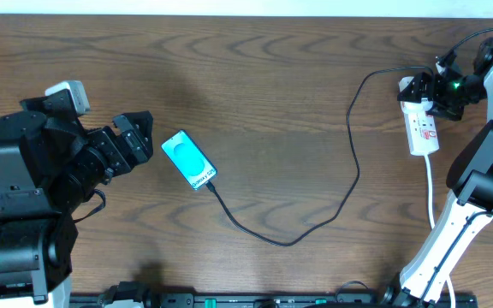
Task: Plug charger to phone and switch on socket
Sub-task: 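Keep pressing the switch with the right gripper until it clicks on, then lift the right gripper up off the power strip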
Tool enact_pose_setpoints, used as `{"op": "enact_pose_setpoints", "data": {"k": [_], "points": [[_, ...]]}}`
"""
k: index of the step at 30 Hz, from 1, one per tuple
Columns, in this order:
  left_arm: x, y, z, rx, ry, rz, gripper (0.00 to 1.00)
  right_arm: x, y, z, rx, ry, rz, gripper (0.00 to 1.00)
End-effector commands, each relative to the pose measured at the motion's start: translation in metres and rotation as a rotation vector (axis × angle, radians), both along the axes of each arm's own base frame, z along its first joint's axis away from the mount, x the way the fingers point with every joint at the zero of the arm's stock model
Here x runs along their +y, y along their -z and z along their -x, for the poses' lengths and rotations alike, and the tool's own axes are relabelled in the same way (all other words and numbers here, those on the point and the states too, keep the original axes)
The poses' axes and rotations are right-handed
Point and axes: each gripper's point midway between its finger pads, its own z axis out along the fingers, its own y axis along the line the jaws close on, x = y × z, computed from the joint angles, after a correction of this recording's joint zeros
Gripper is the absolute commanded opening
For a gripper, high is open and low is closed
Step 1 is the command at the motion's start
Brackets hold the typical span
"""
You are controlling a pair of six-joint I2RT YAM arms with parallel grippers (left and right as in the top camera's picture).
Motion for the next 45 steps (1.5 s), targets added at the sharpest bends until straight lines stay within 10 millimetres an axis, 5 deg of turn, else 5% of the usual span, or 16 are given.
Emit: {"op": "enact_pose_setpoints", "data": {"k": [1,10,17,24,37,45], "points": [[0.003,-0.004,-0.001,-0.017,-0.002,-0.026,0.92,0.025,0.012,0.006,0.057,-0.006,-0.085,0.99],[0.003,-0.004,-0.001,-0.017,-0.002,-0.026,0.92,-0.018,-0.035,0.011,0.046,0.076,-0.032,0.99],[0.003,-0.004,-0.001,-0.017,-0.002,-0.026,0.92,-0.025,-0.087,0.018,0.001,0.076,0.067,0.99],[0.003,-0.004,-0.001,-0.017,-0.002,-0.026,0.92,-0.016,-0.148,0.038,-0.047,0.095,0.179,0.99],[0.003,-0.003,0.0,-0.013,-0.002,-0.025,0.92,0.021,-0.272,0.113,-0.207,0.14,0.325,0.99],[0.003,-0.002,0.001,-0.006,-0.002,-0.025,0.92,0.061,-0.311,0.132,-0.338,0.064,0.343,0.99]]}}
